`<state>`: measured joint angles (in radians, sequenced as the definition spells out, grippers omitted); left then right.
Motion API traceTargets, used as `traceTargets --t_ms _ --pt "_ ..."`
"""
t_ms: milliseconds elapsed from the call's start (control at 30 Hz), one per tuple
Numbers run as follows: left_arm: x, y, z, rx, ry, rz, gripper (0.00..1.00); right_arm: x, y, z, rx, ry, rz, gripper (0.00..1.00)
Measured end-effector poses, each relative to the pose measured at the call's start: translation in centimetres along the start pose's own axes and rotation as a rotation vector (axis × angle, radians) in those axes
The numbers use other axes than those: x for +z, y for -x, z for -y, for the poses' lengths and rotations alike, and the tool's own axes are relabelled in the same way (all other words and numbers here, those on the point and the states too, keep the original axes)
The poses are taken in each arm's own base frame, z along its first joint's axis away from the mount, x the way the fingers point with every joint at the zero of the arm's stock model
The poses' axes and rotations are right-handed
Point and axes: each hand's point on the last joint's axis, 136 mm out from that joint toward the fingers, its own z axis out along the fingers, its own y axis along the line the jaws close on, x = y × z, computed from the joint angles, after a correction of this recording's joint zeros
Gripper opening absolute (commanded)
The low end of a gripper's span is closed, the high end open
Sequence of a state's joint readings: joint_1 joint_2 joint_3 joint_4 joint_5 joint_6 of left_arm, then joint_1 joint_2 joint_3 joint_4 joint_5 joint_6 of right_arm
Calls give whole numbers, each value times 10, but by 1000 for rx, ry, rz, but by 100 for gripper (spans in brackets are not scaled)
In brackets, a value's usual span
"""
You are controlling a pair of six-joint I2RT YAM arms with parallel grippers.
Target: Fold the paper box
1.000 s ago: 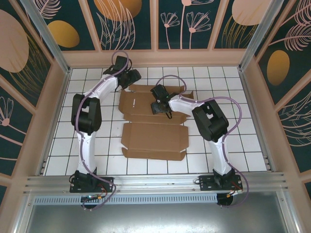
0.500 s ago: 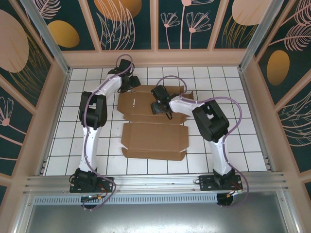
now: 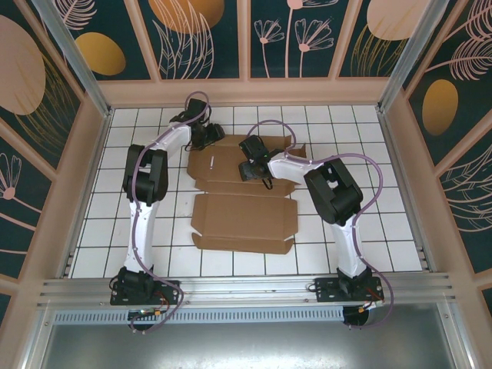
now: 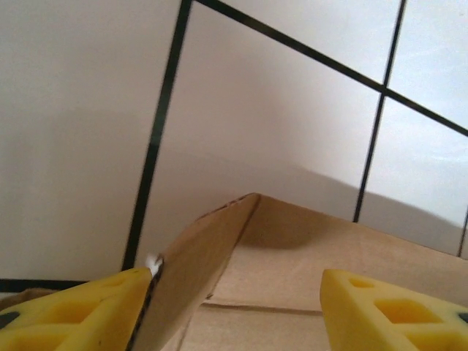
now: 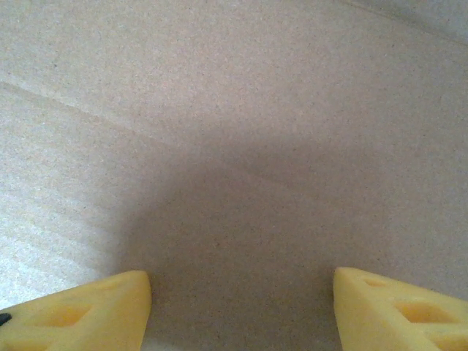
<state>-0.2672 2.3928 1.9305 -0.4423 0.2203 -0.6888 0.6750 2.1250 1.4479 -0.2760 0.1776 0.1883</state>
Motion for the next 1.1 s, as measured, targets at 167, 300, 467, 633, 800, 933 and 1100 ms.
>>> traceTargets --t_ms 167,300,467,633,800,933,1100 --pt "2 -2 4 -5 -22 -1 62 0 0 -1 -1 3 0 64" --pt "2 1 4 11 -13 15 62 0 0 -1 -2 3 0 64" --pt "0 6 -1 87 55 59 62 0 0 -1 -4 3 -1 64" --pt "-4 9 9 174 86 91 63 0 0 -2 -10 4 -1 63" --pt "-8 8 28 239 74 110 62 1 1 -2 -10 4 -1 63" --pt "-7 3 37 267 64 107 63 1 1 -2 -11 3 -4 63" --pt "-9 1 47 277 37 103 62 1 0 -3 -11 3 -5 62"
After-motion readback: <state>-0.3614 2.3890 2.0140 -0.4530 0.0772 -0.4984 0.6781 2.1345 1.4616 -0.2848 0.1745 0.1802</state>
